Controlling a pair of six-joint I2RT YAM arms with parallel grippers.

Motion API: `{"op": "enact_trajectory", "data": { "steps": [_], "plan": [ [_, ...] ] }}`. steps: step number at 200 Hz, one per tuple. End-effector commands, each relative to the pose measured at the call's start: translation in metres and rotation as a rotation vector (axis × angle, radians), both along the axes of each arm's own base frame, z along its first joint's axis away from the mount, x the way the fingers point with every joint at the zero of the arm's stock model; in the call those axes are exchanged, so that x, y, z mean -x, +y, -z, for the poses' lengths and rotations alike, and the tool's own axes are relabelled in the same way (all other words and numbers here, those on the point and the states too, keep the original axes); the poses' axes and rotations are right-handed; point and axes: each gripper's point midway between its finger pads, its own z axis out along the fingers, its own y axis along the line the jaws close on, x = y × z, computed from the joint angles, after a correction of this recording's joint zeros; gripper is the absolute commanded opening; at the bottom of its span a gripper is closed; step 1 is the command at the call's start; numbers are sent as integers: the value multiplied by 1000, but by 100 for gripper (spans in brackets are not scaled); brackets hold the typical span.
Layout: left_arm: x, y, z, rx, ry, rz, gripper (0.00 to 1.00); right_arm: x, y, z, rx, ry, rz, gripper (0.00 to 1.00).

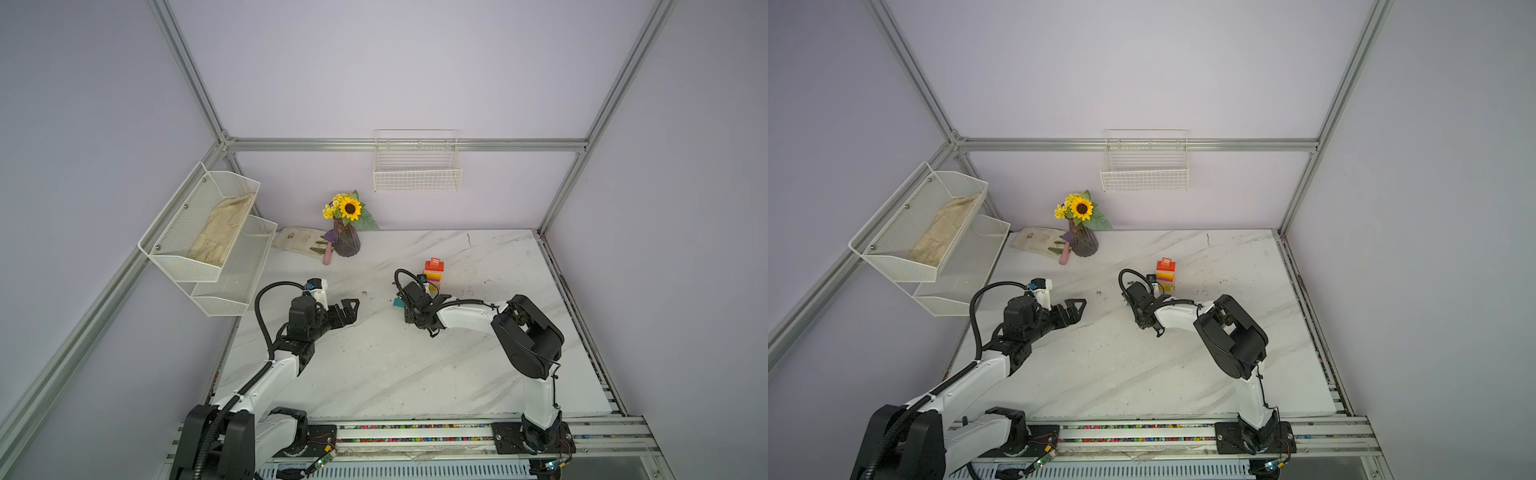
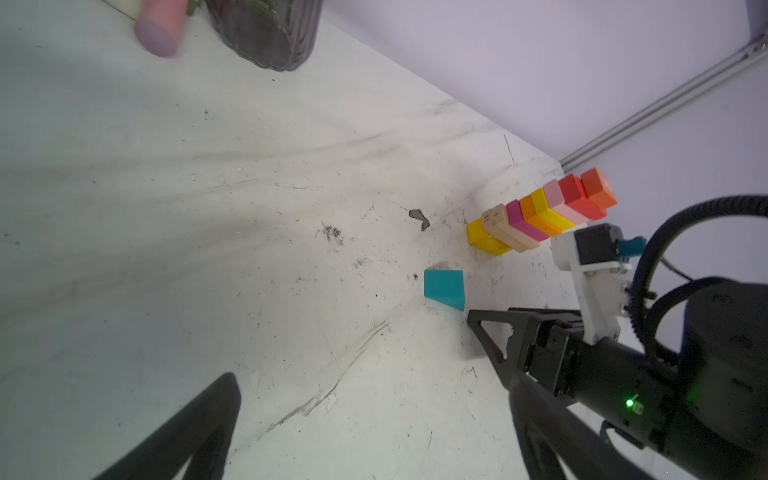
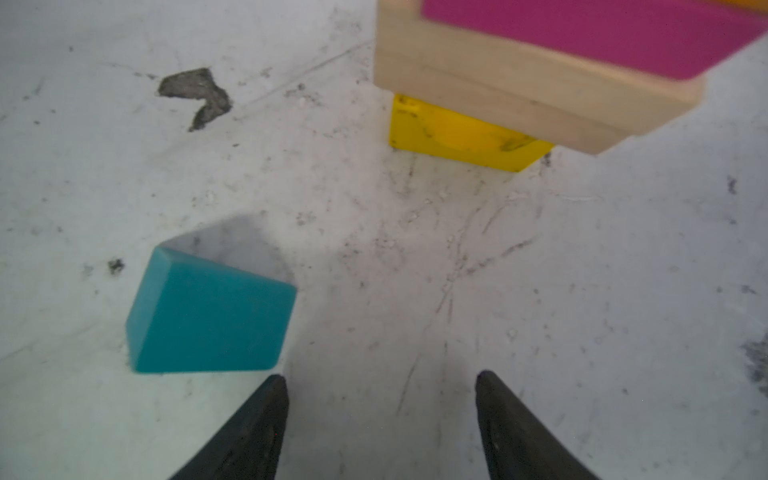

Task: Build the wood block tower

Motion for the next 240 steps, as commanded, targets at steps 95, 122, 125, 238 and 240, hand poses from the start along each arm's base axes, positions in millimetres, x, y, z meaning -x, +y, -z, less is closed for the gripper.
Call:
{"op": "enact_trajectory", "data": {
  "steps": [95, 122, 125, 238, 240],
  "plan": [
    [-99, -142, 16, -165, -156, 525, 100, 23, -78, -83, -102, -131, 64, 84],
    [-100, -167, 28, -162, -136, 633, 100, 25, -85, -95, -122, -154, 67, 84],
    [-99, -170, 29, -160, -138, 646, 100, 25, -85, -95, -123, -155, 66, 84],
    [-65, -206, 59, -225, -69, 860, 91, 27, -79, -95, -155, -142, 39, 83],
    [-64, -206, 59, -229, -68, 859, 91, 27, -79, -95, -156, -142, 39, 83]
  ]
}}
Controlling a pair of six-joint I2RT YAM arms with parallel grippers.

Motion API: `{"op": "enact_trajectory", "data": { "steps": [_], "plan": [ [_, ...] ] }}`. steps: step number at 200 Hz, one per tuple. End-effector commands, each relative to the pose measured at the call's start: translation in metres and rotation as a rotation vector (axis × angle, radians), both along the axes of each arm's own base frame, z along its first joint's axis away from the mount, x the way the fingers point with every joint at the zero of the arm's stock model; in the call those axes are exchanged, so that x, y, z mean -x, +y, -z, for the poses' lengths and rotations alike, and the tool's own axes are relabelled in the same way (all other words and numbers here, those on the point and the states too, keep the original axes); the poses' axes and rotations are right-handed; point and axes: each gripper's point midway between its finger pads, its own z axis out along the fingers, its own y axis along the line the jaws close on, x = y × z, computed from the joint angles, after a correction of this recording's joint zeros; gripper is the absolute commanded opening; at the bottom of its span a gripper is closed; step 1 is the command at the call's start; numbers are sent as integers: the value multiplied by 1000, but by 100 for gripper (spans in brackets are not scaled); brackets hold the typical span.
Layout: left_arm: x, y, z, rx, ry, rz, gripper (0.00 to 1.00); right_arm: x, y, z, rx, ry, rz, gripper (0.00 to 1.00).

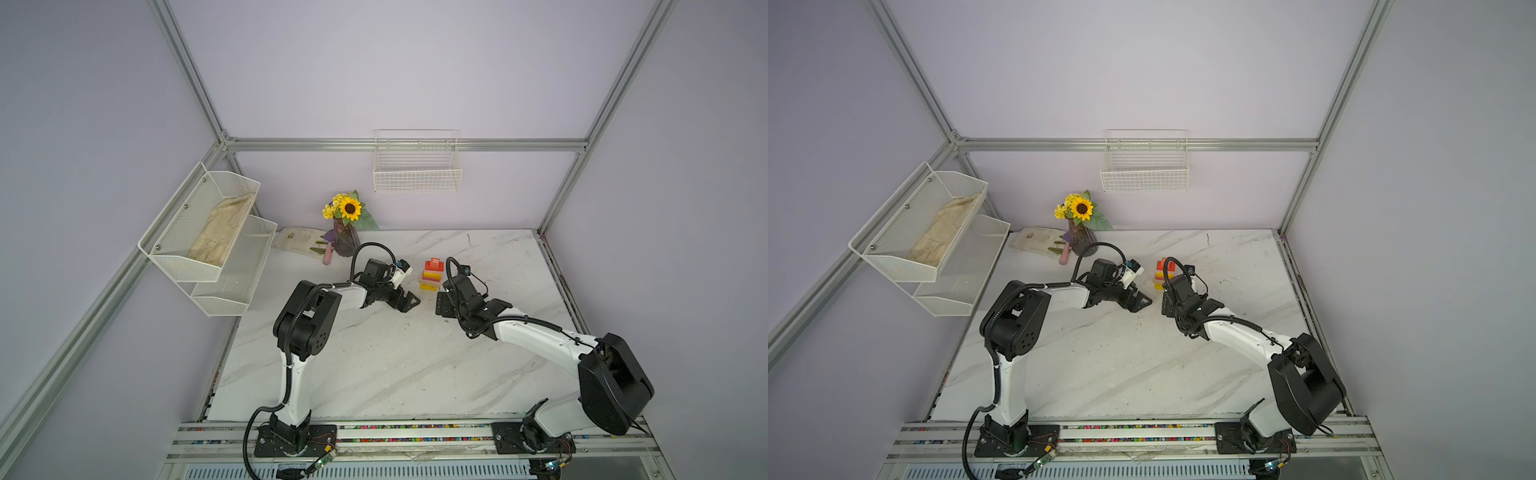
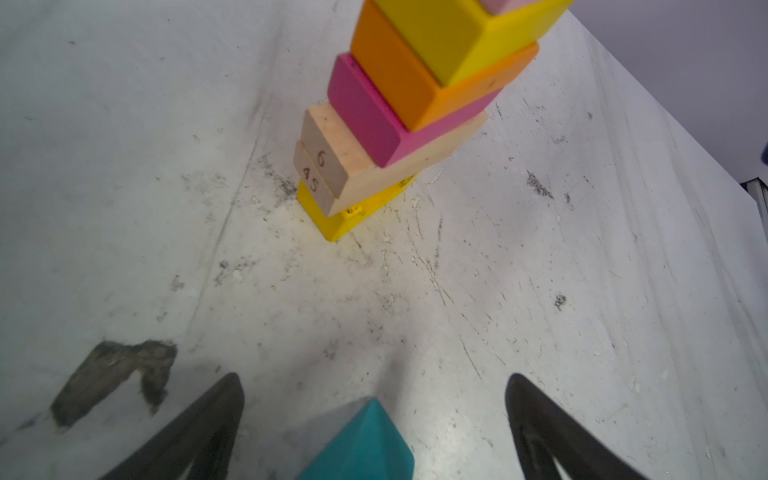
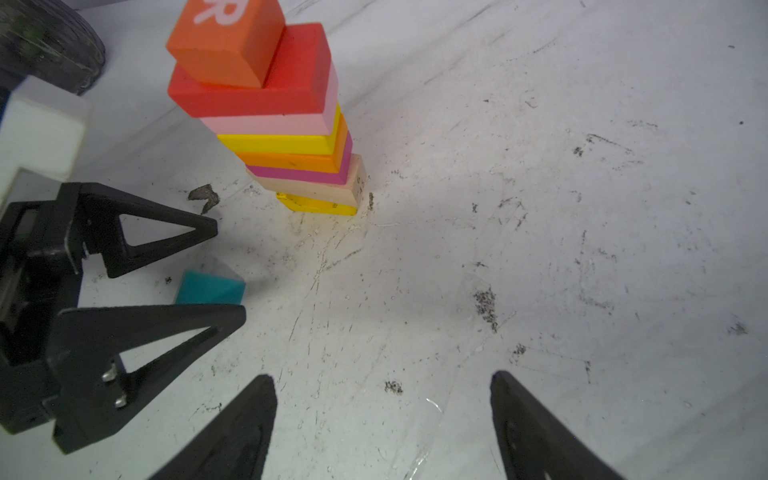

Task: Build the wood block tower

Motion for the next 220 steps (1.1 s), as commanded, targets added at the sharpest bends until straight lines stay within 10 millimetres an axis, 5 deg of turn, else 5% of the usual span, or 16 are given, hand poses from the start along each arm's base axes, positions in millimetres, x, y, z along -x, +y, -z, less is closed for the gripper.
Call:
{"op": "enact_trajectory", "data": {
  "steps": [1, 111, 142, 220],
  "plan": [
    [20, -10, -15, -12, -36, 82, 90, 0, -2, -2, -4, -10, -2, 83],
    [39, 16, 2, -157, -84, -31, 75, 8, -7, -10, -26, -24, 3, 83],
    [33, 17, 5, -192, -99, -66, 55, 8, -7, -11, -30, -23, 4, 83],
    [37, 21, -1, -215, -121, -79, 36, 7, -10, -15, -28, -38, 15, 83]
  ]
}}
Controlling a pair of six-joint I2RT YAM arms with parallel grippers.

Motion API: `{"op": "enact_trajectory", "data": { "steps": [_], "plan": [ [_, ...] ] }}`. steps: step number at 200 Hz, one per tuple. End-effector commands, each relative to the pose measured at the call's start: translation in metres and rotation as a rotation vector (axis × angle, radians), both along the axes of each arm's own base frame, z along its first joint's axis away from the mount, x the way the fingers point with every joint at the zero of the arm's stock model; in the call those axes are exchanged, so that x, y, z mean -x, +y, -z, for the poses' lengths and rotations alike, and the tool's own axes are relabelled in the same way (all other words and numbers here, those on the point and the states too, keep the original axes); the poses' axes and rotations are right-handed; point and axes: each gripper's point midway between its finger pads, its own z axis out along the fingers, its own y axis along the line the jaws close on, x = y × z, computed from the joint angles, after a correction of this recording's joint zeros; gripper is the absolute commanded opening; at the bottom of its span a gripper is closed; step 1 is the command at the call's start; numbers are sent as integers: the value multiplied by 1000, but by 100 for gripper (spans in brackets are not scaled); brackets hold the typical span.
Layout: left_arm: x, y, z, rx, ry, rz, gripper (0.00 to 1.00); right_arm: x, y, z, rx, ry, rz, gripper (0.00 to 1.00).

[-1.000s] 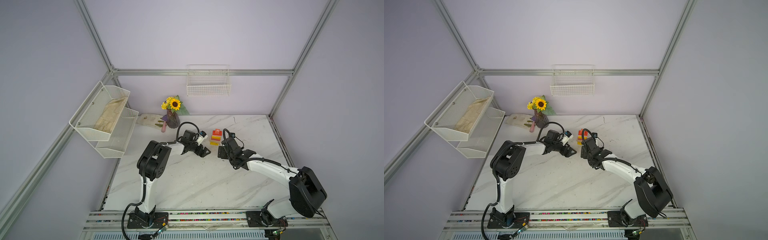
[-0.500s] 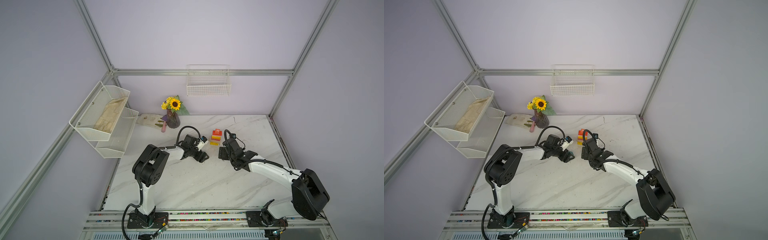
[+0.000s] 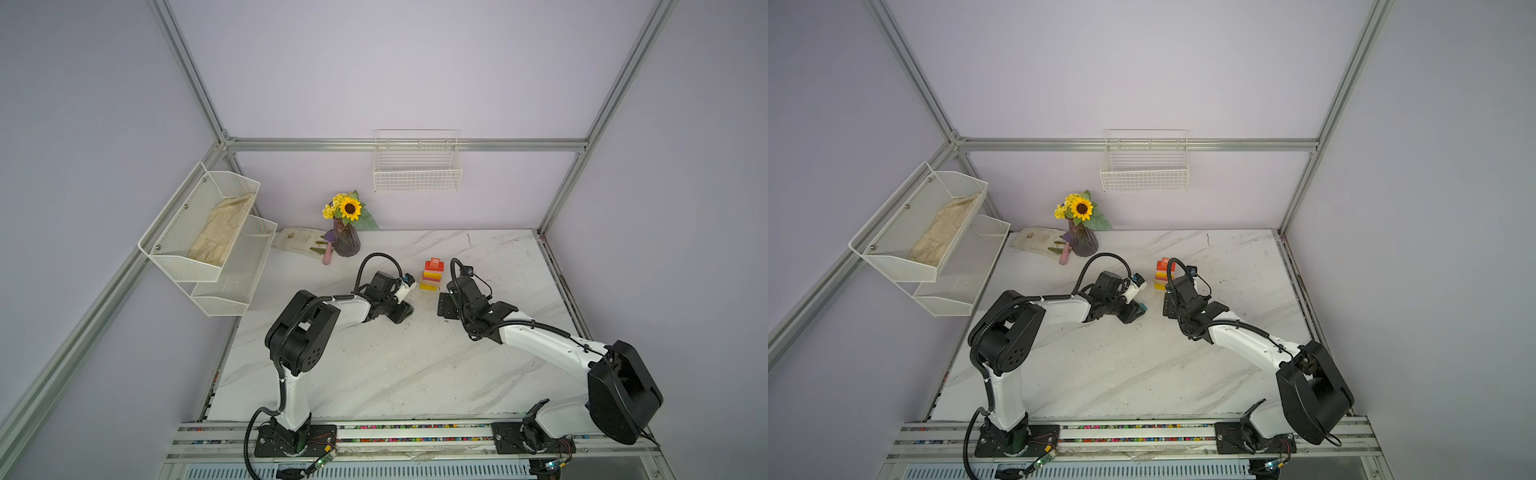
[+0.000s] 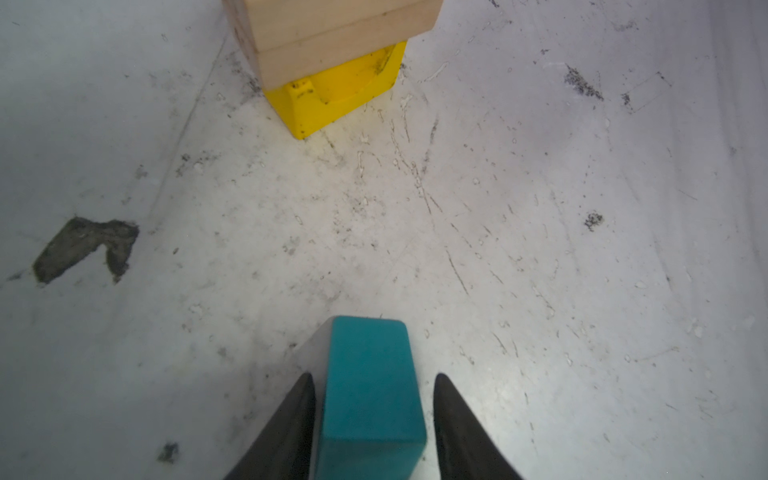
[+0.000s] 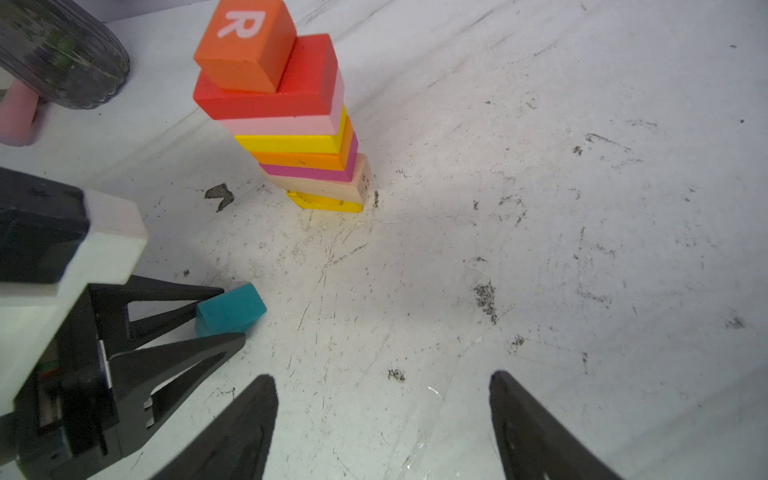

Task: Build the wood block tower

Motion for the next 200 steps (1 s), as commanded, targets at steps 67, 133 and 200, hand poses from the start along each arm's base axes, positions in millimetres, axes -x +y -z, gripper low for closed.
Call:
{"op": "enact_trajectory", "data": {
  "steps": [67, 133, 200],
  "plan": [
    [1, 16, -101, 58, -222, -47, 3, -8, -55, -46, -27, -173, 157, 79],
    [-16, 19, -231, 2, -494, 75, 0, -23, -72, -109, -30, -490, 158, 82],
    [-43, -27, -256, -37, -453, 520, 0, -32, -50, -98, -9, -517, -39, 97]
  ]
}}
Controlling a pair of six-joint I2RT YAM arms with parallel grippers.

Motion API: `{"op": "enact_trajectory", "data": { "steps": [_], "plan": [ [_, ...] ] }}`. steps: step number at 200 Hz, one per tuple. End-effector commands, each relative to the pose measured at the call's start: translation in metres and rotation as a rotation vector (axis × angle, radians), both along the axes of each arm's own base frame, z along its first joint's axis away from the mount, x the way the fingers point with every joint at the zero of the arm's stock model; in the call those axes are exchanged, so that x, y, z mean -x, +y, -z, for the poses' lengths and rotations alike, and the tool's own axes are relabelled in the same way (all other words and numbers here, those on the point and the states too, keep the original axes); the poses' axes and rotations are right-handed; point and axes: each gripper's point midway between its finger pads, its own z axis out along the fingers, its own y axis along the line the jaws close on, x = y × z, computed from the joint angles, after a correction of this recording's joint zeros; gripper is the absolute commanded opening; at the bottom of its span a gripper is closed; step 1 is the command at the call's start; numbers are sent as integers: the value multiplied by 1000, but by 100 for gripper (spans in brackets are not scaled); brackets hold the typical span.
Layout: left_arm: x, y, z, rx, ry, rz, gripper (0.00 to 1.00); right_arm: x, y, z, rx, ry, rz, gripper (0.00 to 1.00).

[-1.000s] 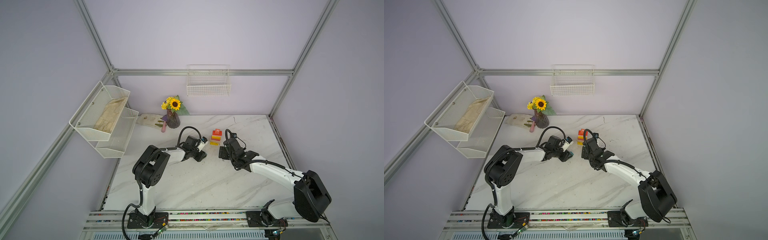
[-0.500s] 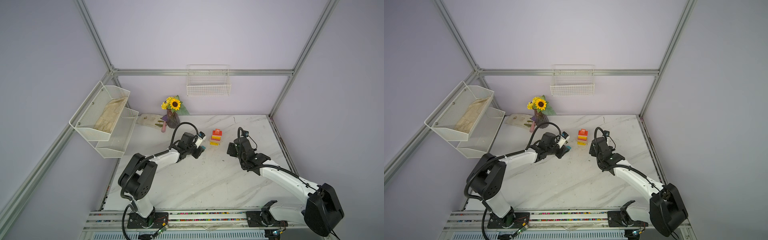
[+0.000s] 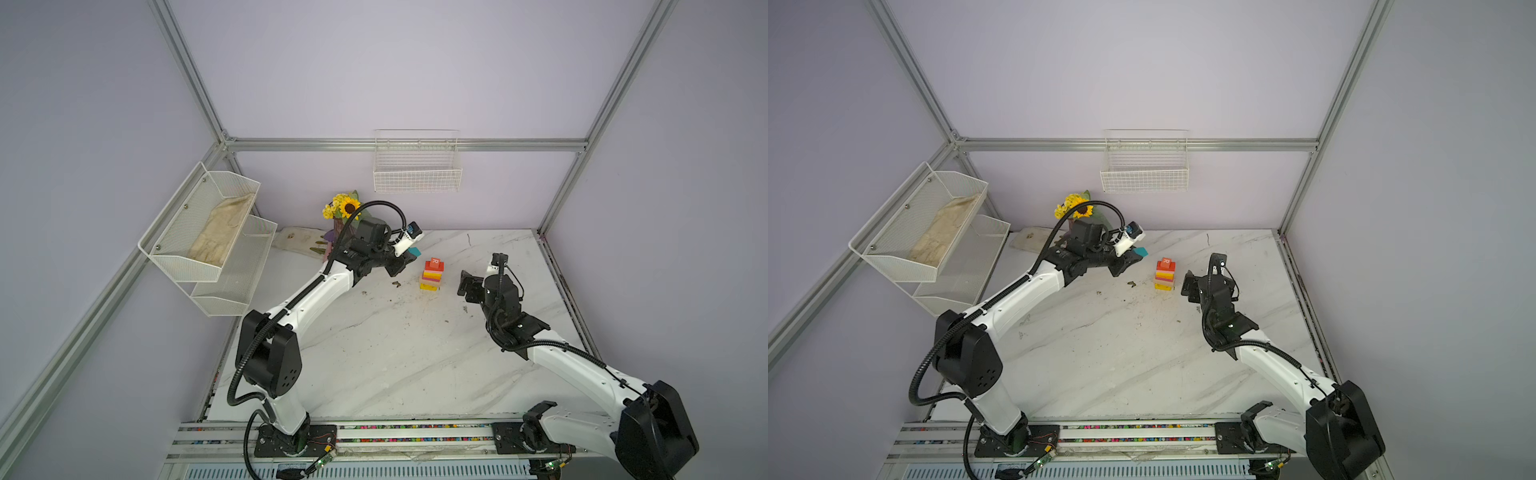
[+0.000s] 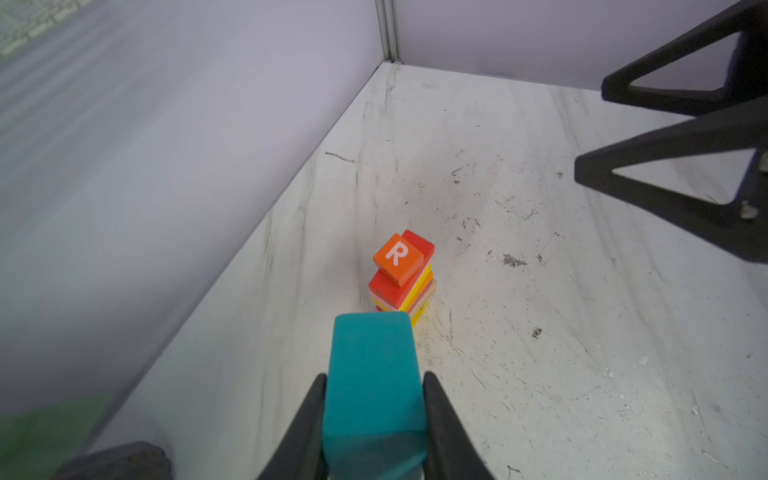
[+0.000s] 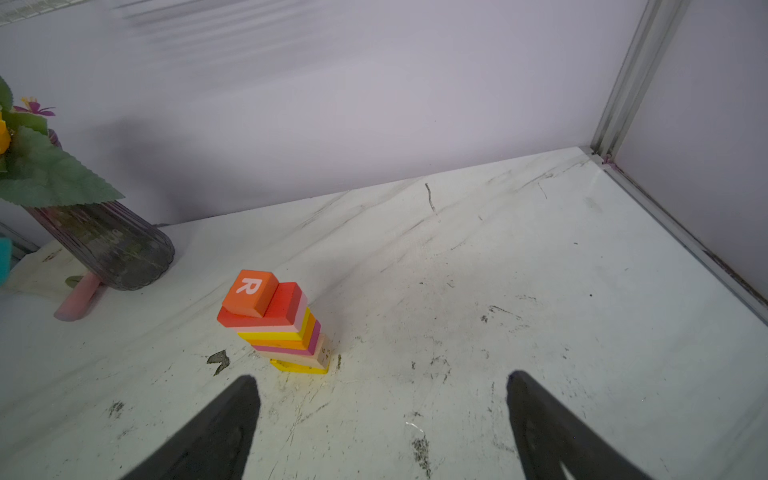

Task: Build the wood block tower
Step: 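Carry the teal block over the stack with the left gripper while the right withdraws, then lower the teal block onto the orange R cube with the left gripper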

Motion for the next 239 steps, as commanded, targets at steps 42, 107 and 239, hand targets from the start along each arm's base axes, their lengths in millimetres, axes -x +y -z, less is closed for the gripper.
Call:
{"op": "enact_trajectory", "data": {
  "steps": [42, 107, 239],
  "plan": [
    [7, -30, 5, -133, 23, 381, 0, -13, -4, 7, -42, -78, -125, 97],
    [3, -52, 14, -111, -77, 531, 0, -20, -7, 31, -60, -83, -148, 97],
    [-22, -82, 39, -123, -144, 541, 0, -23, -7, 44, -62, -66, -149, 97]
  ]
}}
